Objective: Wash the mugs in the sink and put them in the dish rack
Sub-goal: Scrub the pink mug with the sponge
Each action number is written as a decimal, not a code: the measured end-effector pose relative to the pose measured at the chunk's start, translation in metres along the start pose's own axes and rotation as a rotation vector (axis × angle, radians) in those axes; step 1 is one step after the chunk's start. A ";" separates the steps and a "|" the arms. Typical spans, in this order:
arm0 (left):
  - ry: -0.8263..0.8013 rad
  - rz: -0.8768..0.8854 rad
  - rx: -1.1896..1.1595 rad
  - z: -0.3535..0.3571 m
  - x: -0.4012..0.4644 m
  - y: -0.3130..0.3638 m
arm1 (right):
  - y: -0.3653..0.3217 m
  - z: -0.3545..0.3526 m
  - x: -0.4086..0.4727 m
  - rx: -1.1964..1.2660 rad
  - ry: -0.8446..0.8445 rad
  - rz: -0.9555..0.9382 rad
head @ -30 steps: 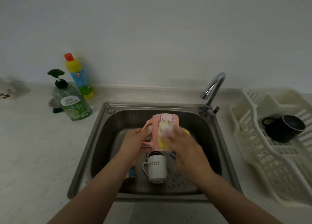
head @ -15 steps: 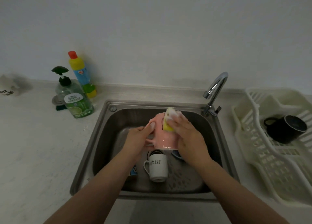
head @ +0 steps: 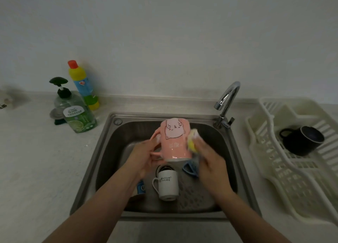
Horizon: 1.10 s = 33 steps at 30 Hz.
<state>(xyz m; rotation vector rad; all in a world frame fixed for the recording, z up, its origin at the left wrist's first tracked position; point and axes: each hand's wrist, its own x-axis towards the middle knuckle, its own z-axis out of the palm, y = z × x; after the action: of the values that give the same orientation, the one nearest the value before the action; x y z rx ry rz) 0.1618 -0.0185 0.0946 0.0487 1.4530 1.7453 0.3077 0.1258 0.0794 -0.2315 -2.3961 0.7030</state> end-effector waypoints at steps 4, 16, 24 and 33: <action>0.007 0.015 0.033 0.005 0.000 0.001 | -0.010 -0.005 0.015 0.062 0.013 0.058; 0.255 0.098 0.389 0.009 0.007 -0.003 | -0.009 0.000 0.015 -0.248 -0.335 -0.327; 0.256 0.066 0.338 0.008 0.003 -0.012 | -0.002 0.013 0.014 -0.359 -0.422 -0.406; 0.140 -0.018 0.067 -0.004 0.002 -0.012 | -0.004 -0.005 -0.013 -0.074 -0.237 -0.159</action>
<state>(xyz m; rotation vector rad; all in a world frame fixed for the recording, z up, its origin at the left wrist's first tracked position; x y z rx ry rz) 0.1646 -0.0206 0.0826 -0.0525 1.6078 1.7136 0.3206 0.1199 0.0782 0.0145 -2.6334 0.5971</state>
